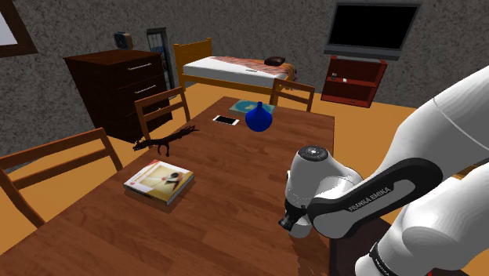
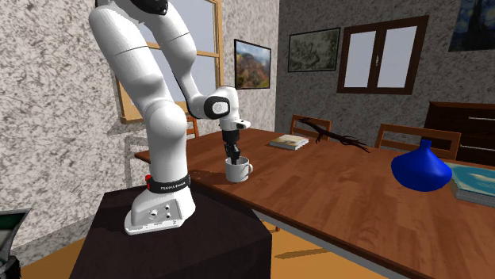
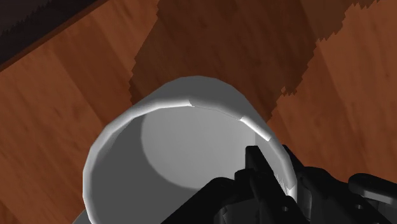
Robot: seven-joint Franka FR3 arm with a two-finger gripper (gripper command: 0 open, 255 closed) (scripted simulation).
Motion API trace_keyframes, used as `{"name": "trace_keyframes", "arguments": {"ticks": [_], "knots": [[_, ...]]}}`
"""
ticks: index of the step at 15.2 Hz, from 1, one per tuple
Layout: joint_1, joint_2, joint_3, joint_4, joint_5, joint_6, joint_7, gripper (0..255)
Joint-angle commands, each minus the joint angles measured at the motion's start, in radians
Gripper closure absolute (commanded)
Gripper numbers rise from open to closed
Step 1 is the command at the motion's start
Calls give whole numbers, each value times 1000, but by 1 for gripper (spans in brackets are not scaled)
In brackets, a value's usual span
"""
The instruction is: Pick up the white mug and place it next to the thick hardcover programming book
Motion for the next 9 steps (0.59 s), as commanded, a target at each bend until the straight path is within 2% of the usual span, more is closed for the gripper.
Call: {"name": "trace_keyframes", "arguments": {"ticks": [1,9], "knots": [[0,1,0,0,0,1,0,255],[42,-182,-52,21,15,-202,-25,255]]}}
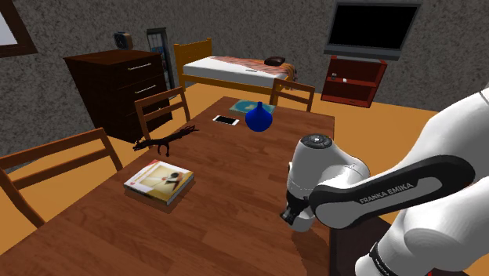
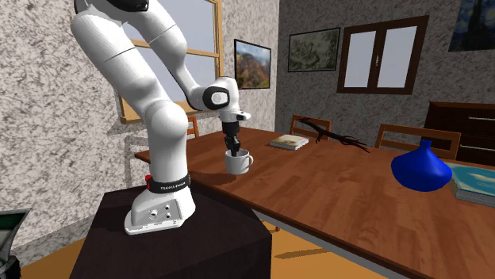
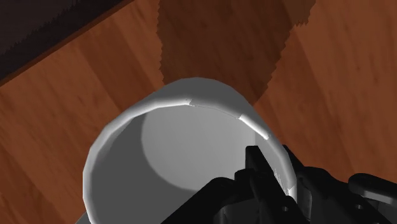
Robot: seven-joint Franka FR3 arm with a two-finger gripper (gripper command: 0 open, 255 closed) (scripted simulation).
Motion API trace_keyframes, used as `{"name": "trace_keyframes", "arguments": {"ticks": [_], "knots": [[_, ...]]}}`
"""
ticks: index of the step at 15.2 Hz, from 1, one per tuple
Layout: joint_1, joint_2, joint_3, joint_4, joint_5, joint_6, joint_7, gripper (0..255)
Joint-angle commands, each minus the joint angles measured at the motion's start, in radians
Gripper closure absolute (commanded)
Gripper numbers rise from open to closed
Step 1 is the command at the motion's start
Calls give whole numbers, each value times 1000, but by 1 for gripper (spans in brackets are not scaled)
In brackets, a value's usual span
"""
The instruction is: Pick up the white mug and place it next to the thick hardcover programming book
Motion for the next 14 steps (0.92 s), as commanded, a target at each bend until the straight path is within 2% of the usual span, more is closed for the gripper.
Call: {"name": "trace_keyframes", "arguments": {"ticks": [1,14], "knots": [[8,-46,-13,7,0,-54,-4,255],[15,-243,-78,91,-37,-332,-16,255]]}}
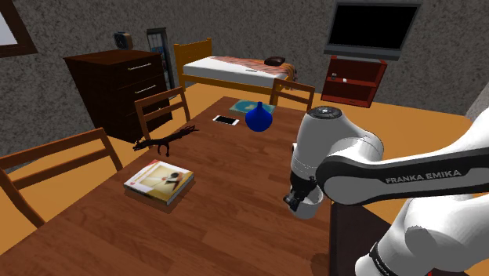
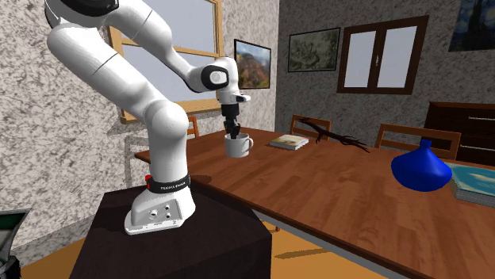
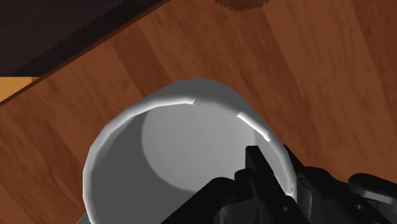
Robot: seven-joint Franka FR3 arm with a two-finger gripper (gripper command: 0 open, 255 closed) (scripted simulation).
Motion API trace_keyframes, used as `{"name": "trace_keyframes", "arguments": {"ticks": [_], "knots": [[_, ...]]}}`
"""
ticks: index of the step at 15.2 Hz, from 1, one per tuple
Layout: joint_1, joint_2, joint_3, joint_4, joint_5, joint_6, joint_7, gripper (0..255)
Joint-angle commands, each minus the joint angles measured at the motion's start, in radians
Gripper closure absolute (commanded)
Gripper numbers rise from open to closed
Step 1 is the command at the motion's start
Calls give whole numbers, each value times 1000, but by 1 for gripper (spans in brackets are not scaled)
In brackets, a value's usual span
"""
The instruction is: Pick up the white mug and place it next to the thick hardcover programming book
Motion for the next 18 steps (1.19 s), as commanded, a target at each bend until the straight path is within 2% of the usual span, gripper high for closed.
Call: {"name": "trace_keyframes", "arguments": {"ticks": [1,7,12,18], "knots": [[-1,-25,-10,16,-7,-41,-2,255],[-6,-74,-35,68,-27,-141,-5,255],[-89,185,20,236,-70,-43,25,255],[-179,458,89,462,-175,3,102,255]]}}
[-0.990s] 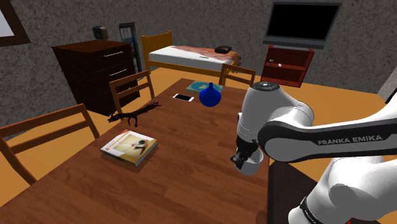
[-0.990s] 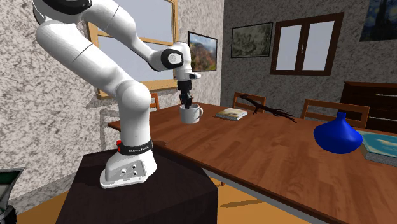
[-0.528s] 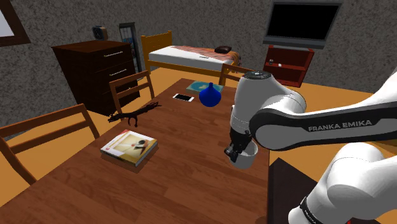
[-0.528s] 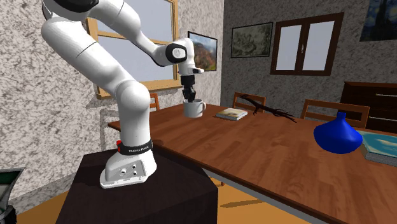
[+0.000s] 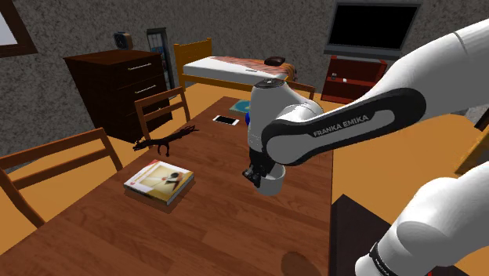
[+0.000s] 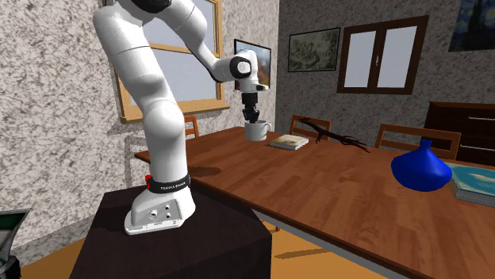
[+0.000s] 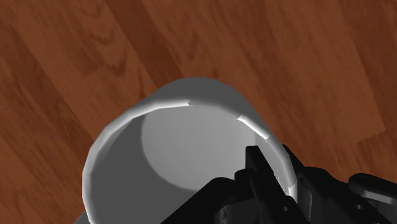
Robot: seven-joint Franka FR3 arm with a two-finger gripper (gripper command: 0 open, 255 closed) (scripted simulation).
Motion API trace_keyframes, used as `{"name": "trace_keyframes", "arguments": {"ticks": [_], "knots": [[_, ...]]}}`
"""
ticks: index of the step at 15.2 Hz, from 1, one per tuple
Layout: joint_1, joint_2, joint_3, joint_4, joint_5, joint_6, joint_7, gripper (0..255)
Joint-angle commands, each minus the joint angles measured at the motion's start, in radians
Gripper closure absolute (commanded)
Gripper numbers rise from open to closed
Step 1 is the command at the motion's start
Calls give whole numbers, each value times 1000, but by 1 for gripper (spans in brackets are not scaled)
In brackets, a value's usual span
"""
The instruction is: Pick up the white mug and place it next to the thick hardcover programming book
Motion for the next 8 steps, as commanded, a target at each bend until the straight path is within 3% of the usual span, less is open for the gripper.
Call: {"name": "trace_keyframes", "arguments": {"ticks": [1,8], "knots": [[-30,89,17,79,-46,7,25,255],[-63,399,60,388,-239,-36,160,255]]}}
